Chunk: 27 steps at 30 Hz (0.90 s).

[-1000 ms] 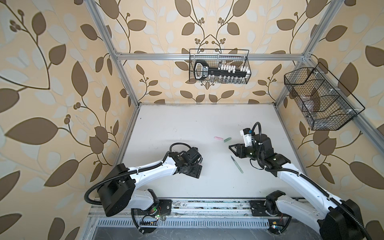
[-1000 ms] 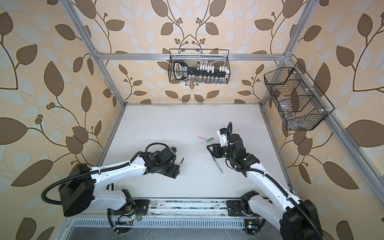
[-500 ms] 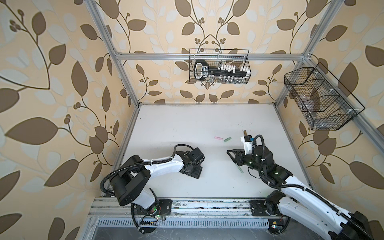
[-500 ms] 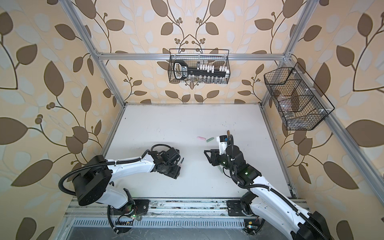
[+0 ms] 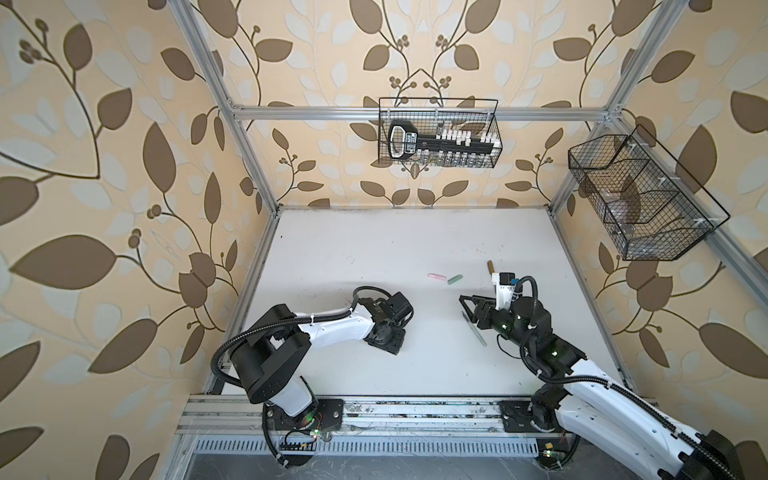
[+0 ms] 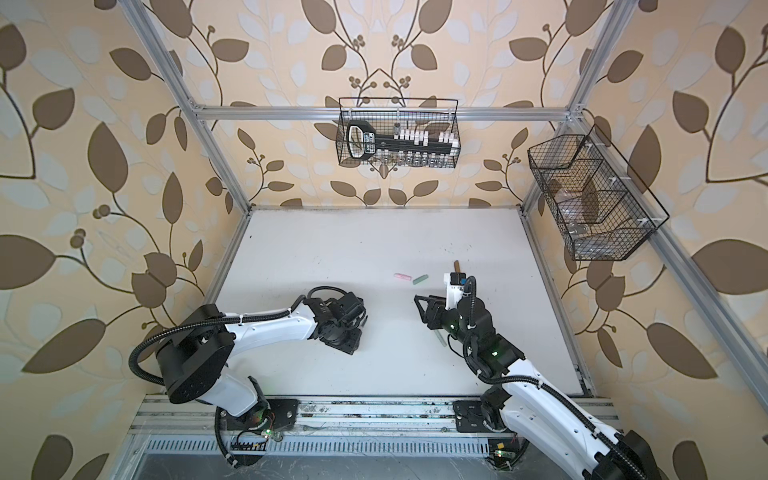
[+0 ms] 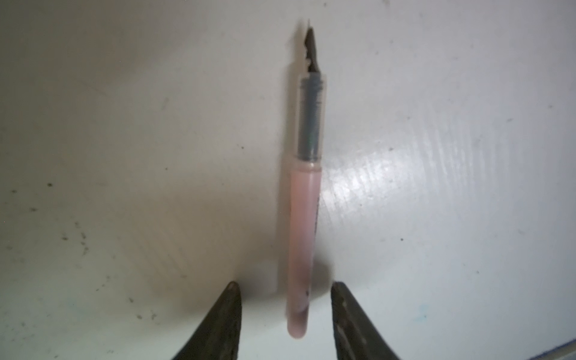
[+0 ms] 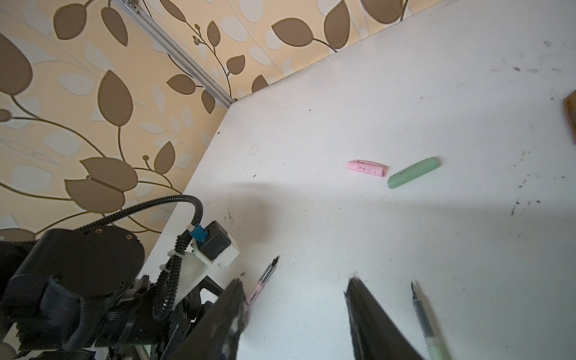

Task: Insert the pens into the pen caps
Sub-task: 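Grasp the pink pen with the left gripper while the right arm swings back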

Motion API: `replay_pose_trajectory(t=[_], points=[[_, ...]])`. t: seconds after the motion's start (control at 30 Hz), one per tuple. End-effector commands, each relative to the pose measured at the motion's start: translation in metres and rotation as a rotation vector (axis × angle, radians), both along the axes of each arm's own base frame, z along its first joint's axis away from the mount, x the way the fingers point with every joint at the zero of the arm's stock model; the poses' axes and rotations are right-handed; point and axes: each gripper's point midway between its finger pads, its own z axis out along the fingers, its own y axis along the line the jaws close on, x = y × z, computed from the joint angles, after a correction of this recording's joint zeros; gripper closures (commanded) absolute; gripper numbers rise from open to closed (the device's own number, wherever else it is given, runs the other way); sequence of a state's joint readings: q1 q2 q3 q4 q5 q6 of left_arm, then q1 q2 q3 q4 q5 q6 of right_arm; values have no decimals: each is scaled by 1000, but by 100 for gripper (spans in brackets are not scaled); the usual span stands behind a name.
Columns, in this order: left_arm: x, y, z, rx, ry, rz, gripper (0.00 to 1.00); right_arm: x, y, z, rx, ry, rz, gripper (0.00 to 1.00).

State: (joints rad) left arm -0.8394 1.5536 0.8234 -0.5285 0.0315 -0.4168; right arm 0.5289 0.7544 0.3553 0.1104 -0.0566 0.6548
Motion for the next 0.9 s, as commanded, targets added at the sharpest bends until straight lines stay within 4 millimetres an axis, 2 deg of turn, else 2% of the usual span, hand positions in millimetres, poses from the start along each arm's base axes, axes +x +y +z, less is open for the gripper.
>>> replay_pose_trajectory(t=[0.0, 0.2, 0.4, 0.7, 0.87], points=[[-4, -6, 7, 5, 20, -37, 56, 2, 2, 1, 31, -5, 3, 45], [-3, -10, 6, 40, 27, -77, 61, 2, 4, -6, 16, 24, 14, 44], [-6, -17, 1, 44, 45, -101, 68, 2, 5, -33, -69, 137, 24, 44], [-9, -18, 3, 50, 21, -109, 73, 3, 20, -50, -94, 214, 75, 43], [-5, -24, 7, 11, -8, -114, 77, -3, 40, -63, -121, 260, 136, 42]])
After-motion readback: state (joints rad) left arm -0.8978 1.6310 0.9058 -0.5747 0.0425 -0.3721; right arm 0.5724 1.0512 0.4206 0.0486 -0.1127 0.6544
